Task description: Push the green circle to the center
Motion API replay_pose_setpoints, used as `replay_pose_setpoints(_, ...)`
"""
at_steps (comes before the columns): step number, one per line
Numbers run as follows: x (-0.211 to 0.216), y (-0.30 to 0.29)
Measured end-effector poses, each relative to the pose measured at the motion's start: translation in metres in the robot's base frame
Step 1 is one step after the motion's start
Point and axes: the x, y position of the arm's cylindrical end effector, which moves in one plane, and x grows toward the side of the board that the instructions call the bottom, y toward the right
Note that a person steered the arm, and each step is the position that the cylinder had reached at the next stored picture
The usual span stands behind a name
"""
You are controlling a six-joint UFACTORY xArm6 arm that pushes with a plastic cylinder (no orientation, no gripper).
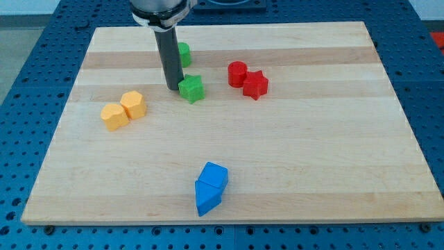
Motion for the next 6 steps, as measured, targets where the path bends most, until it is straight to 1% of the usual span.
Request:
replay_pose_setpoints(1,-0.015,-0.008)
replay_pose_setpoints(3,-0.088,-0.018)
replay_pose_setpoints(4,-0.116,-0.018)
replay_pose_setpoints(5,-0.134,-0.012)
replay_pose_setpoints(6,-0.121,-0.009)
